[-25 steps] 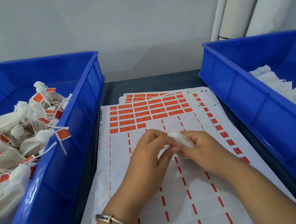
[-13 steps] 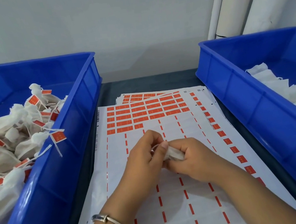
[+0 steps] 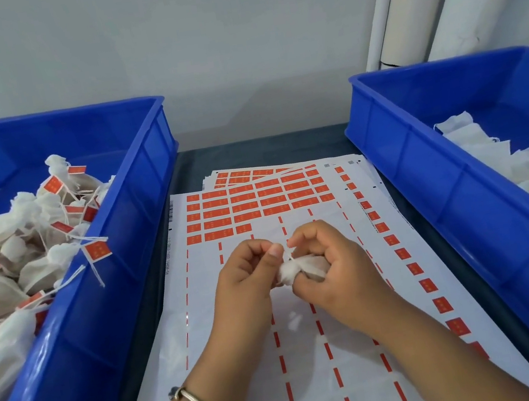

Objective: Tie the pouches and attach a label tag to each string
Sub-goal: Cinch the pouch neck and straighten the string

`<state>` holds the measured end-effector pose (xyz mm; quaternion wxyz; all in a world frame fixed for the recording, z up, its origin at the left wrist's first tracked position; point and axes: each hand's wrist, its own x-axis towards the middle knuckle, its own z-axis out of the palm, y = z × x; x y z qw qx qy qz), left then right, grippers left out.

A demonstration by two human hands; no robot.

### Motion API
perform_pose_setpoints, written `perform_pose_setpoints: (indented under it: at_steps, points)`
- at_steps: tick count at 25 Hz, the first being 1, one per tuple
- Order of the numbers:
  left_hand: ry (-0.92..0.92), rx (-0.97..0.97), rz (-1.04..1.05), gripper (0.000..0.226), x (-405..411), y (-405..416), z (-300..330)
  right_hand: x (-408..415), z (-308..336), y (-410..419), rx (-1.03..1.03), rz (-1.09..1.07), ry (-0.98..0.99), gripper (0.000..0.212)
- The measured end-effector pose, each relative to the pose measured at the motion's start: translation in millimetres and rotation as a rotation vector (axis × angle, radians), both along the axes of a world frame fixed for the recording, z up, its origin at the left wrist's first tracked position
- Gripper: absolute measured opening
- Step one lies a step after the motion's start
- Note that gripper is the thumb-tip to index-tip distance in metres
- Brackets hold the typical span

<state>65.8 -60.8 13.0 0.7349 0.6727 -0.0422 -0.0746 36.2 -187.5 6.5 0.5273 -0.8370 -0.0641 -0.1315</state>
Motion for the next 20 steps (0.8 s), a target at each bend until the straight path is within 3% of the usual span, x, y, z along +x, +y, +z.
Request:
perform_pose_setpoints:
  at_steps: [10,20]
  points:
    - [0.282,-0.151,-0.086,0.027,3.0,1.8,2.3,1.3,-3.0,1.0,-0.049,-0.054,-0.157,0.032]
    - [0.217,-0.094,0.000,0.027,2.8,-1.7,-2.1,2.7,-3.3,1.5,-0.066,-0.121,-0.087,0.035]
